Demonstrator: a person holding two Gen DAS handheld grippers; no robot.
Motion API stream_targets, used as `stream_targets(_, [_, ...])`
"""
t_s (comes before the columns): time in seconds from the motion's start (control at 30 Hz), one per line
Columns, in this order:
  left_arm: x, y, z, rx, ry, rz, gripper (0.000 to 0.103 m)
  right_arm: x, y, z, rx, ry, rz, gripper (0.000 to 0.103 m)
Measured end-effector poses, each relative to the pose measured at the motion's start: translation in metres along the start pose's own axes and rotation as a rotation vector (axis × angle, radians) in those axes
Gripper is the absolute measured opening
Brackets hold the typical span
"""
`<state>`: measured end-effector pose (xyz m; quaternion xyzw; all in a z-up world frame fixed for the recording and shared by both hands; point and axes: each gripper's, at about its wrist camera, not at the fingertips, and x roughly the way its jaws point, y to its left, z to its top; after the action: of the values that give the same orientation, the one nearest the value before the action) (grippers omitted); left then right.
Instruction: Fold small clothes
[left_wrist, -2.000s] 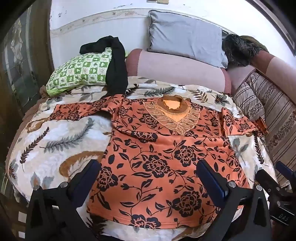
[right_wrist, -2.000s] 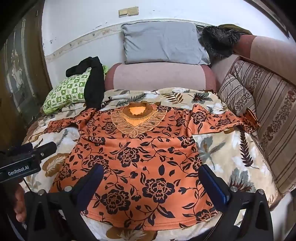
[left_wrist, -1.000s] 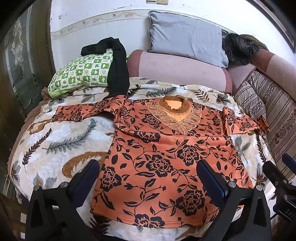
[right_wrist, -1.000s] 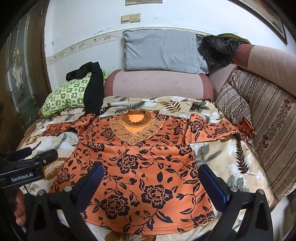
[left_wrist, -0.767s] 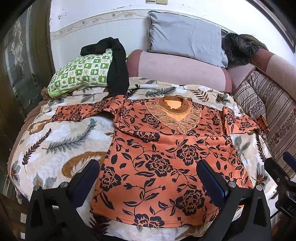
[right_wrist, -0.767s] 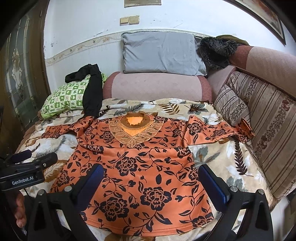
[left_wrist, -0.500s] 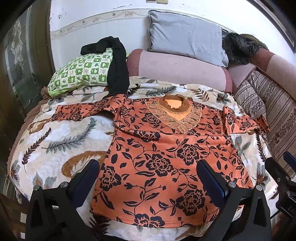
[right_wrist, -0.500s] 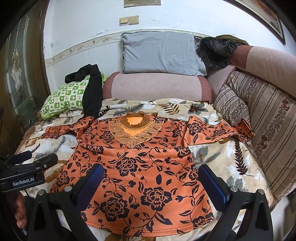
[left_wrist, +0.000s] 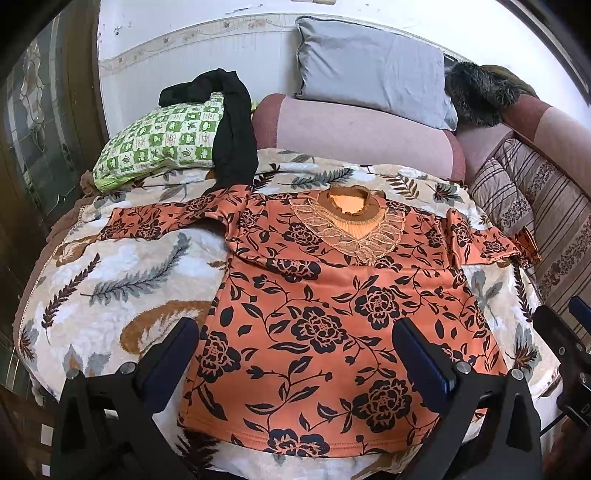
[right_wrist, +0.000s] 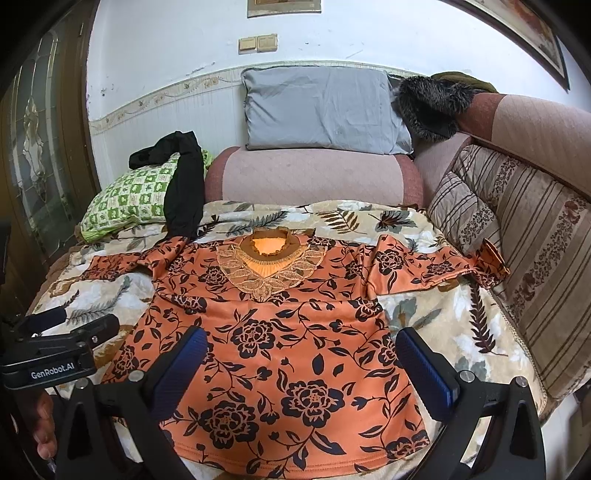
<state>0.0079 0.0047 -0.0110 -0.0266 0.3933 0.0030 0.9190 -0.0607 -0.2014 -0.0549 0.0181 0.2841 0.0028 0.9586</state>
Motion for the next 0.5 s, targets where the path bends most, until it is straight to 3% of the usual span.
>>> stream_targets(0.5, [0.017,-0.005,0.002,0.001,0.024,-0.006,0.103,0.014,-0.002,0.005,0.005,0.019,-0.003,0.103])
